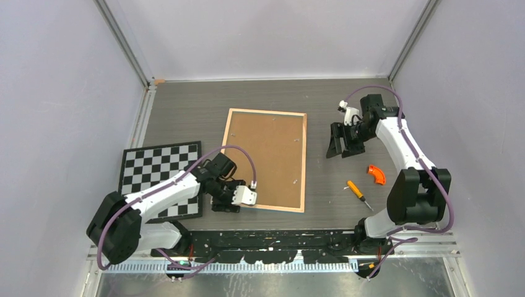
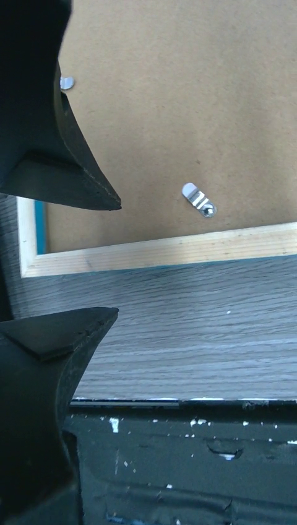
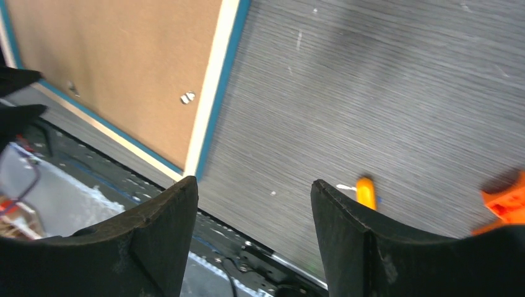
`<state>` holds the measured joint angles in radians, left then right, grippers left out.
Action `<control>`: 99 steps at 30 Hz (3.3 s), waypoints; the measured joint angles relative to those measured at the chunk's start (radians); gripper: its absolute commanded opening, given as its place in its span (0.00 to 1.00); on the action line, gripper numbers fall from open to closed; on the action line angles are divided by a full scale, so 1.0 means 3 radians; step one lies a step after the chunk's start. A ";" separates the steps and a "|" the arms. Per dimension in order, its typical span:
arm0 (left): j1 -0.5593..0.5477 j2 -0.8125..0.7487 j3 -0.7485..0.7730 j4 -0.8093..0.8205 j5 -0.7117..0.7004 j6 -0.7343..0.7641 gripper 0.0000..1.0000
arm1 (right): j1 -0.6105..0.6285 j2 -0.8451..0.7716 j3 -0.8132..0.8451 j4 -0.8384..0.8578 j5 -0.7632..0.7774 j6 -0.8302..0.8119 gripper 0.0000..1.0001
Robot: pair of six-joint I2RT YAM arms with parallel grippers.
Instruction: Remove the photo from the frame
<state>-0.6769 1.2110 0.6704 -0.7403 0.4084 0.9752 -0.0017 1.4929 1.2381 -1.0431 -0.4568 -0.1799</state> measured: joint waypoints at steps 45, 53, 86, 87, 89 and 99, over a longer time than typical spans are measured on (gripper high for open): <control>0.0296 0.1045 0.1279 0.0388 0.0356 -0.0847 0.00 | -0.0257 0.1555 -0.0476 0.1531 -0.1911 0.1921 0.75; 0.0437 0.1044 0.1287 0.0296 0.0654 -0.0688 0.00 | 0.0019 0.1766 -0.0453 0.1864 -0.2279 0.2181 0.71; 0.0664 0.1080 0.1273 0.0329 0.1122 -0.0838 0.35 | 0.0214 0.1597 -0.0355 0.1948 -0.2602 0.1843 0.01; 0.0657 0.1080 0.1272 0.0341 0.1114 -0.0870 0.40 | 0.0214 0.1555 -0.0331 0.1864 -0.2565 0.1795 0.01; 0.0657 0.1076 0.1273 0.0383 0.1091 -0.0913 0.49 | 0.0214 0.1474 -0.0280 0.1681 -0.2477 0.1686 0.01; 0.0890 0.0773 0.1358 0.0631 0.0959 -0.1401 0.70 | 0.0192 0.1211 0.0365 0.0512 -0.1853 0.0946 0.01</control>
<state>-0.4099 1.4429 1.0779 -0.5510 0.6960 0.5549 0.0559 1.8561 1.3476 -0.8894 -1.0126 0.1040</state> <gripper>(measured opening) 0.668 0.279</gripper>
